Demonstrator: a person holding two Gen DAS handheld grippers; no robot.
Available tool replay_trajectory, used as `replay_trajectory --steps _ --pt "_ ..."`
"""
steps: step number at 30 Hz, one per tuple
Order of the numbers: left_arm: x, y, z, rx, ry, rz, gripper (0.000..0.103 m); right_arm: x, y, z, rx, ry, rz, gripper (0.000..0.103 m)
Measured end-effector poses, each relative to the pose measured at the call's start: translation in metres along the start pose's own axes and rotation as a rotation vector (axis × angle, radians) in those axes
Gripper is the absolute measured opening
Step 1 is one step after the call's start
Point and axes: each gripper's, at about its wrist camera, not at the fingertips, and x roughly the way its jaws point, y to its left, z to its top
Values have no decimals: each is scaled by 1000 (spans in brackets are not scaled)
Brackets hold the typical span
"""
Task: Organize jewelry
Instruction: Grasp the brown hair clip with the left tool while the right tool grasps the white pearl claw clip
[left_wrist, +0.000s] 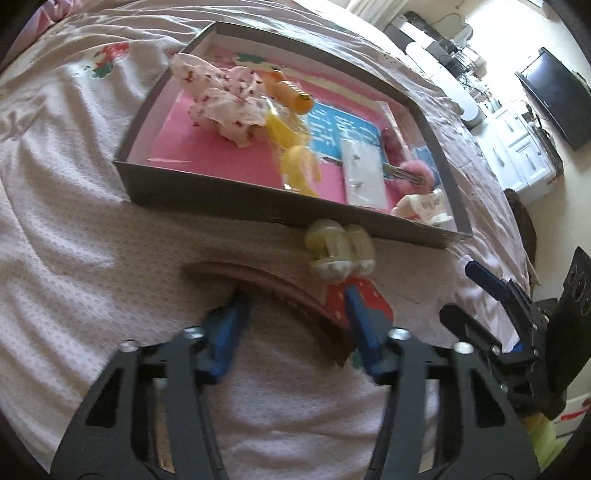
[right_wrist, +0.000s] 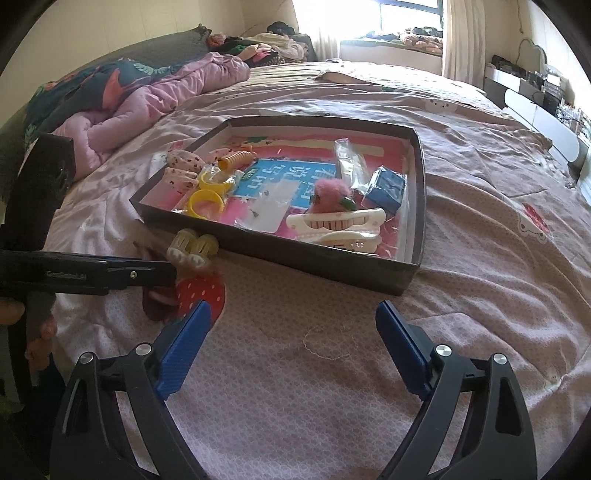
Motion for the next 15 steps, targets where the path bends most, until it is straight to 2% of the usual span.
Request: replay_trajectory --steps 2,9,15 --pt "-4 7 -2 -1 2 -19 24 3 3 2 -2 4 9 88" --pt "-24 21 -12 43 -14 -21 16 22 26 14 -10 27 74 84" --pt "-42 34 -16 72 -32 -3 10 47 50 28 8 70 142 76"
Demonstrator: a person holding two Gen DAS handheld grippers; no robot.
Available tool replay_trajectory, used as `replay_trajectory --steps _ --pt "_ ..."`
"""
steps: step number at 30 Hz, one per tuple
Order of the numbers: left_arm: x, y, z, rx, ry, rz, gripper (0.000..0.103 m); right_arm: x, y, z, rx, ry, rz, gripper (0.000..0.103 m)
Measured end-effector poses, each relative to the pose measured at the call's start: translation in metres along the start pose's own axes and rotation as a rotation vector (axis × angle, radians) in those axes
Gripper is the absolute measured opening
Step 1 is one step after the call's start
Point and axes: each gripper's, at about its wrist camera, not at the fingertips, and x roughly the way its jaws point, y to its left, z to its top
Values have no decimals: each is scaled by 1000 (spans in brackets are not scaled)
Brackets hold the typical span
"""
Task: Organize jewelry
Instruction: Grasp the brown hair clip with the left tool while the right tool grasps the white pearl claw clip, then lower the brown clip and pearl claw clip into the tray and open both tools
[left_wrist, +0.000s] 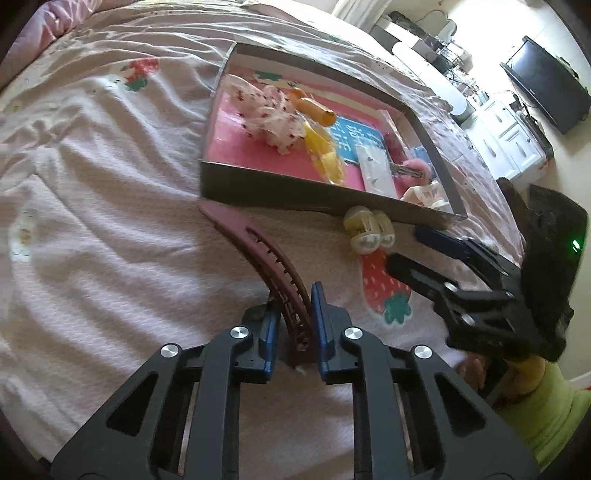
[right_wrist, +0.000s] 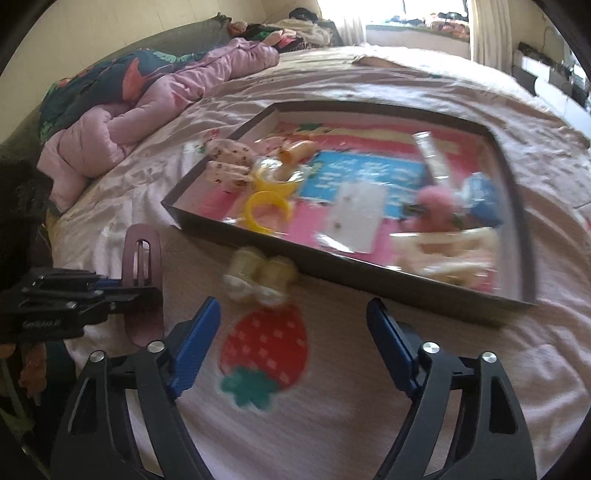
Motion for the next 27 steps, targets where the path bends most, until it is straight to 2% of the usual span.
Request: replay_trajectory --steps 3,6,7,16,27 --pt "-10 3 -1 22 -12 15 7 14 7 5 23 20 9 70" --pt "-17 2 0 51 -28 33 6 21 10 8 48 28 12 54" --pt "-19 2 0 63 -34 42 6 22 11 9 50 26 12 45" --pt "-32 -6 9 102 -75 45 6 2 21 9 22 -11 63 44" --pt "-39 -34 35 157 -112 28 6 -50 4 19 11 -103 21 44"
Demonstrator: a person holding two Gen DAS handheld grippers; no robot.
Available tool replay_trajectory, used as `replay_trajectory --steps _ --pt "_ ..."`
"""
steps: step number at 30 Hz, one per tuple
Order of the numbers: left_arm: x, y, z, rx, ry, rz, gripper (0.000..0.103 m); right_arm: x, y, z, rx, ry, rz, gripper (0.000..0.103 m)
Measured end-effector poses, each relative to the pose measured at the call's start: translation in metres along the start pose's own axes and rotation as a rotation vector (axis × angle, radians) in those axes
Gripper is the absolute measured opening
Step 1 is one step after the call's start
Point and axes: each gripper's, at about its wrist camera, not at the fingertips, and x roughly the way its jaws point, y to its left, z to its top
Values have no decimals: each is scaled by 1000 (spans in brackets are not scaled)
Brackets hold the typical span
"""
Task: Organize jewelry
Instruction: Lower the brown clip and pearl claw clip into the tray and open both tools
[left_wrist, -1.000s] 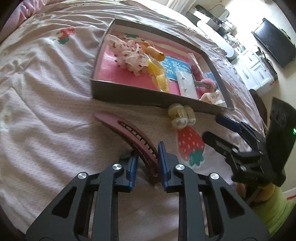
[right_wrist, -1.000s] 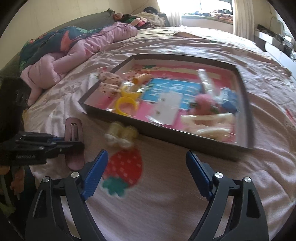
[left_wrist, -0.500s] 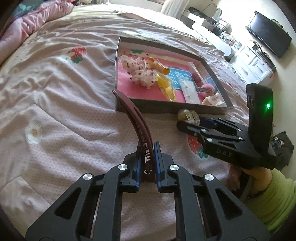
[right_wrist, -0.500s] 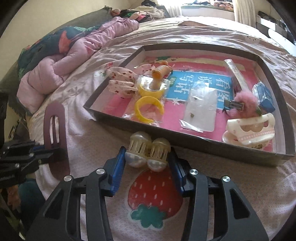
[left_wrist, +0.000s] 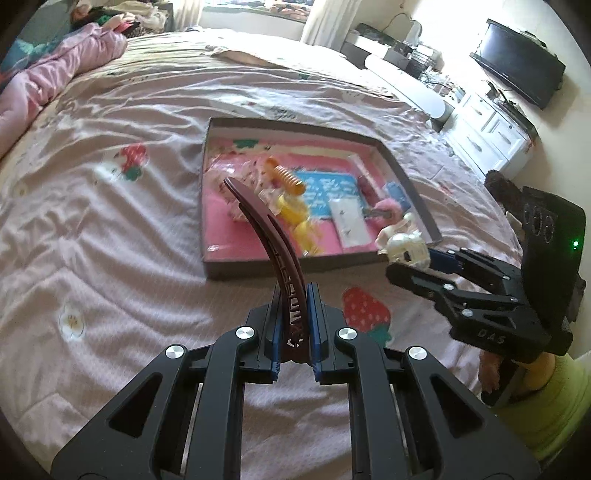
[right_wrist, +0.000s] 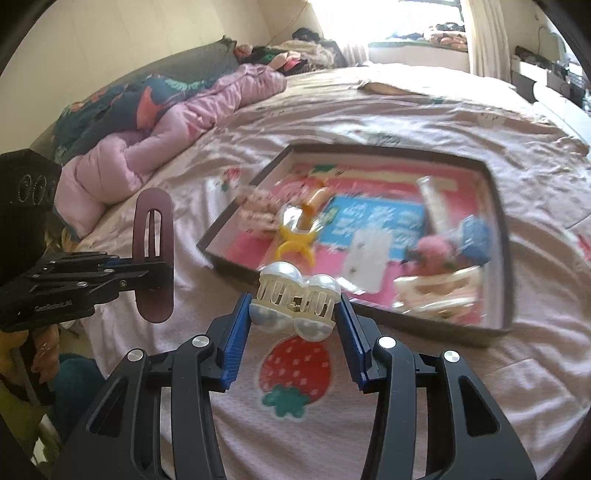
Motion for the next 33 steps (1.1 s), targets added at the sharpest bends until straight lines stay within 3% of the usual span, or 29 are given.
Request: replay_trajectory --steps 16,33 --pt "26 -40 45 67 -27 -40 6 -47 -72 19 67 -98 -136 44" --pt "76 -58 79 103 -9 -28 6 -34 -109 29 97 -101 -191 44"
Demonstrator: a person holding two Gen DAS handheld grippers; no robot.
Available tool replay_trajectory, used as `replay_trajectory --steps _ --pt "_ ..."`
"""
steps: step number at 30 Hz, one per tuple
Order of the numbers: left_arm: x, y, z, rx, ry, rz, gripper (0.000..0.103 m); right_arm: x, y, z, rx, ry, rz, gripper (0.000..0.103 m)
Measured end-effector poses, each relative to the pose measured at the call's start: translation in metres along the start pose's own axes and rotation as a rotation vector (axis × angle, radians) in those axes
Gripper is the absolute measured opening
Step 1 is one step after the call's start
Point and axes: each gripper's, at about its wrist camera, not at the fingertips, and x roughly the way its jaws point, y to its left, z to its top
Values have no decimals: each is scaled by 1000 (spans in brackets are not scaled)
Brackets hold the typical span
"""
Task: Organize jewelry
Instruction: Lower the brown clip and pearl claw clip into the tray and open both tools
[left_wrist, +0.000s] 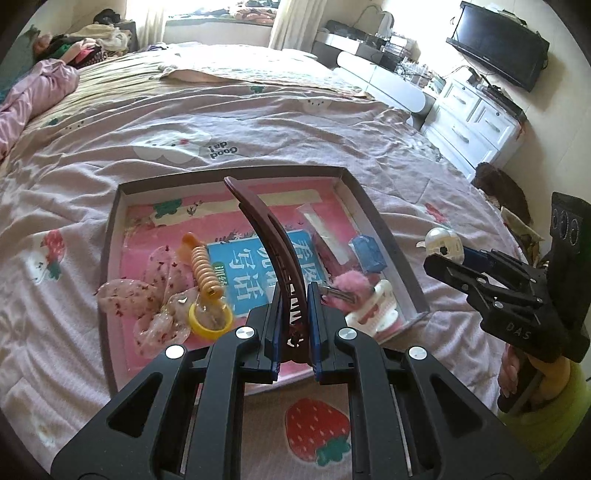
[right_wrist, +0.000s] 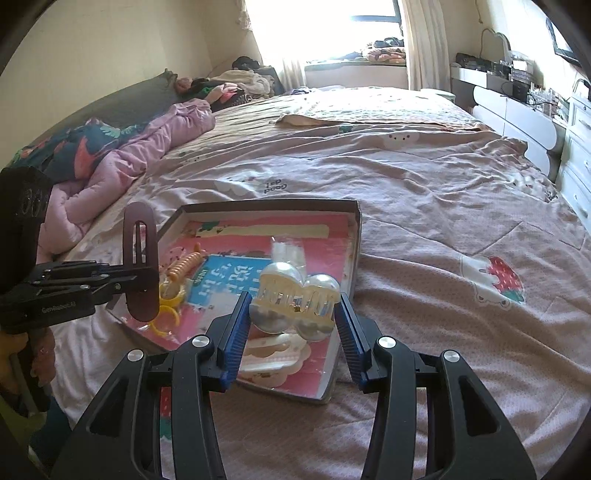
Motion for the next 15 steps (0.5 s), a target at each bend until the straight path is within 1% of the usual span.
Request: replay_trajectory --steps 9,15 --pt "31 10 -1 -16 43 11 6 26 0 2 -22 39 -8 44" --pt "44 16 -5 -27 60 21 6 42 6 -5 -47 74 -5 44"
